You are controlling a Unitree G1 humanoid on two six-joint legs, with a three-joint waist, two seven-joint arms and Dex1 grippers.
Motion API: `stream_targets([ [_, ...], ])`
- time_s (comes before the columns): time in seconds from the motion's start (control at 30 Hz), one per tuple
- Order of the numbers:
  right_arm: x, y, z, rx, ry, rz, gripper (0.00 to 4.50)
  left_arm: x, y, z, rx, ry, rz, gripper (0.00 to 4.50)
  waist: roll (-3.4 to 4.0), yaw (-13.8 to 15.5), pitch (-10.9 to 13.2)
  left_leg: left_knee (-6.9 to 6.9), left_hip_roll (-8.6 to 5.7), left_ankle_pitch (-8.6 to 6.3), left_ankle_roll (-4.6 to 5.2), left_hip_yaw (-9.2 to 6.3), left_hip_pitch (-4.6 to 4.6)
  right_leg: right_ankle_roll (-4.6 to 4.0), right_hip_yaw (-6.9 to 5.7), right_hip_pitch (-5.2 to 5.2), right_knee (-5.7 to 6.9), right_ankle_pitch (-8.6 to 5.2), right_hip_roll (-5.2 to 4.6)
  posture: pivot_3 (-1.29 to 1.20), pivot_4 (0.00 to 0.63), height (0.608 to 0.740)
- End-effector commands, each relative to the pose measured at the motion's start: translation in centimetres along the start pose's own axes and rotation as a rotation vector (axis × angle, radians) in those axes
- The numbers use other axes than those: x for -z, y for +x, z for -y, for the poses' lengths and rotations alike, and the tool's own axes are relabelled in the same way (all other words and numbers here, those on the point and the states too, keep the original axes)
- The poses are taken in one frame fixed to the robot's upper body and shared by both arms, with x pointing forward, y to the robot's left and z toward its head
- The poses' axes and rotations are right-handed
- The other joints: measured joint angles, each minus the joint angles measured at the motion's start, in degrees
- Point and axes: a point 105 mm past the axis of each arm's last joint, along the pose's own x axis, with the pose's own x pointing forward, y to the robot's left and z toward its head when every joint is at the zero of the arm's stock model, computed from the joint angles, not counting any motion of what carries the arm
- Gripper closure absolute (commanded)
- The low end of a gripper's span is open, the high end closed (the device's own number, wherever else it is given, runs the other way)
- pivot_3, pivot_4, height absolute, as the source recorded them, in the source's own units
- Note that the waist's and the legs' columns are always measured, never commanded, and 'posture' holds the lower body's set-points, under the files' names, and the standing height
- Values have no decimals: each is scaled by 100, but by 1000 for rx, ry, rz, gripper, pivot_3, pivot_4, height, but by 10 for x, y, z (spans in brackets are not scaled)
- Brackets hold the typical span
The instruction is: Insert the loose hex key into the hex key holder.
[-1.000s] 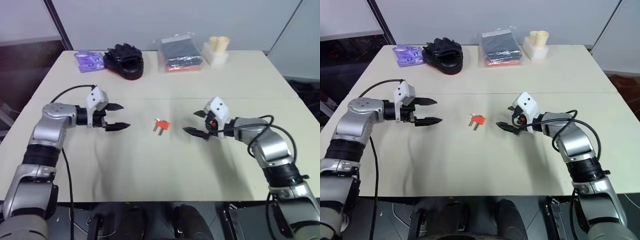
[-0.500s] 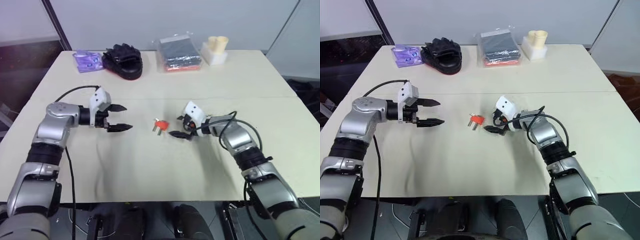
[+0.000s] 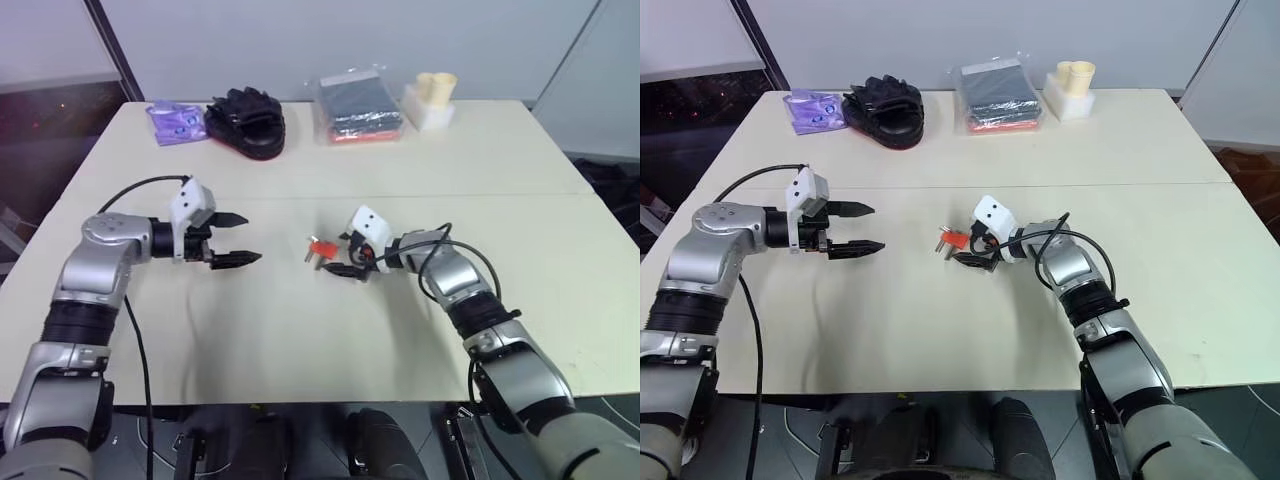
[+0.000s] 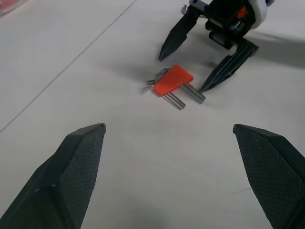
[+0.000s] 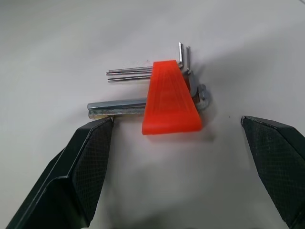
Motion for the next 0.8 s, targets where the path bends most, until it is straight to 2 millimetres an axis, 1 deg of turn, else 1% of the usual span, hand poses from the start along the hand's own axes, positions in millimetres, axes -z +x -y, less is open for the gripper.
stream_targets([
  [0.03,-5,-1,4,14,-15,21,63,-11,-5,-1,-19,36,25,0,0,-3,0,0,0,0,0,0,0,0,0,0,0,0,0,0,150,740],
  [0.13,0,-2,6,19,-13,8,836,-11,-5,-1,-25,36,30,0,0,-1,0,0,0,0,0,0,1,0,0,0,0,0,-1,0,150,740],
  [0.17,1,-3,6,19,-13,7,1280,-11,-5,-1,-28,36,32,0,0,-1,0,0,0,0,0,0,1,0,0,0,0,0,-1,0,150,740],
  [0.23,2,-4,7,17,-11,5,2382,-11,-4,0,-32,36,34,0,0,-1,0,0,0,0,0,0,1,0,0,0,0,0,-2,0,150,740],
  [0.27,2,-4,6,16,-11,4,2810,-11,-4,0,-34,37,36,0,0,2,0,0,0,0,0,0,1,0,0,0,0,0,-2,0,150,740],
  [0.3,2,-4,6,13,-8,3,3356,-11,-4,0,-37,38,37,0,0,6,0,0,0,0,0,0,1,0,0,0,0,0,-2,0,150,740],
  [0.33,3,-4,6,11,-8,2,3492,-12,-4,0,-40,39,39,0,0,8,0,0,0,0,0,0,1,0,0,0,1,0,-3,0,150,740],
  [0.43,2,-4,5,9,-10,3,3492,-12,-4,-1,-47,40,42,0,0,8,0,1,-1,0,0,0,1,0,0,1,1,0,-5,0,150,740],
  [0.57,-3,-5,9,33,-29,22,3492,-12,-3,-1,-52,41,44,0,0,9,0,1,-1,0,0,0,1,0,0,0,1,0,-5,0,150,740],
  [0.67,-12,-12,15,57,-53,53,3492,-12,-2,-3,-59,40,45,0,0,11,0,1,-1,0,0,0,1,0,0,0,1,0,-5,0,150,740],
  [0.8,-44,-37,37,181,-239,113,3492,-18,0,-13,-90,46,63,0,2,40,1,1,-6,0,0,0,-1,0,0,0,0,0,-11,0,150,740],
])
